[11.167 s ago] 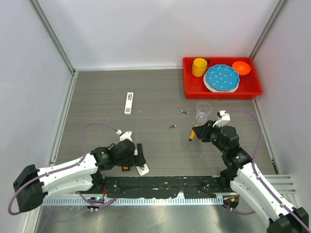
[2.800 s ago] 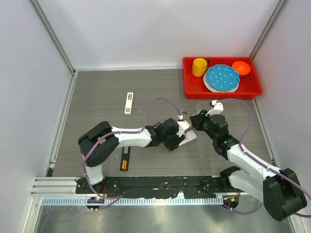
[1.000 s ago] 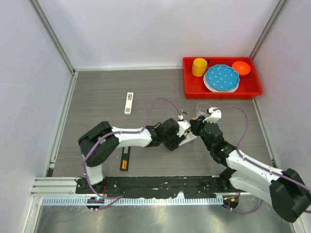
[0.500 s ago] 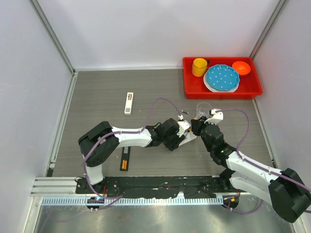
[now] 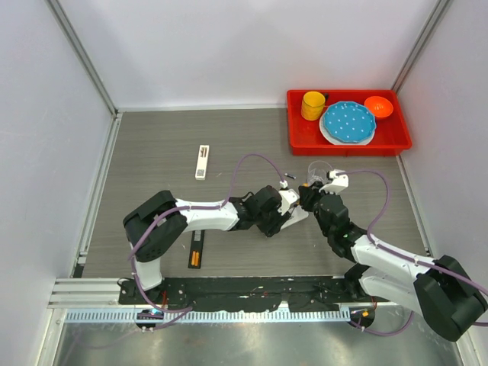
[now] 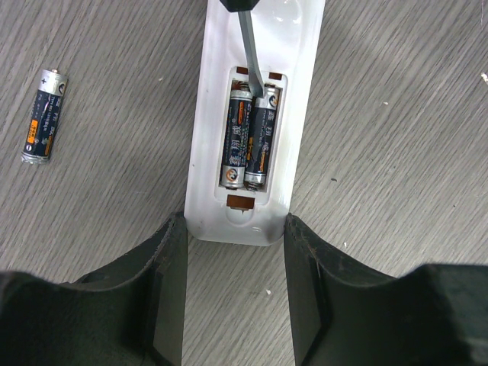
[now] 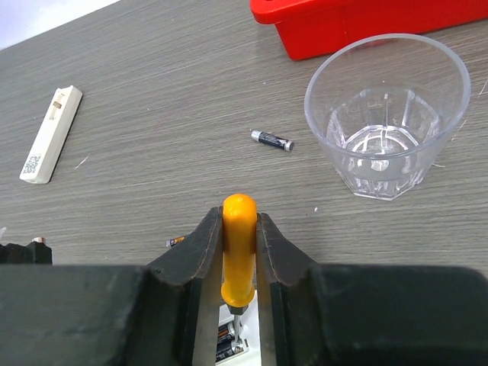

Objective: Unload the batteries from the remote control

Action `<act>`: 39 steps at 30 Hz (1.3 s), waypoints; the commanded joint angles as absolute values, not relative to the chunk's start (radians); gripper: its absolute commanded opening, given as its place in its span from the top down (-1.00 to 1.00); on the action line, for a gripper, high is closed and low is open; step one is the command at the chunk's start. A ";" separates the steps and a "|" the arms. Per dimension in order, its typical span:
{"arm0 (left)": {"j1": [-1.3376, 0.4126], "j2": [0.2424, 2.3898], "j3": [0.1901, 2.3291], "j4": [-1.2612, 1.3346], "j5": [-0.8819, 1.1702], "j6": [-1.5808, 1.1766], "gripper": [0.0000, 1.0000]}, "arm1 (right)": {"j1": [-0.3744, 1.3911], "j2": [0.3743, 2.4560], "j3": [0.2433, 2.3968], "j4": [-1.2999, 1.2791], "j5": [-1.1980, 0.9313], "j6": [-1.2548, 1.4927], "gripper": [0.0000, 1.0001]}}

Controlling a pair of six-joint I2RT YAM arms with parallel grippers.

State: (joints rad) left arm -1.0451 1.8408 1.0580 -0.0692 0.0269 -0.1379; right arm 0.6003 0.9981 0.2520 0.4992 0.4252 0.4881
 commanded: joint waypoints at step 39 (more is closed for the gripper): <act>-1.051 1.902 1.055 -0.169 0.029 -0.143 0.63 | 0.603 1.046 0.201 0.699 0.422 0.434 0.98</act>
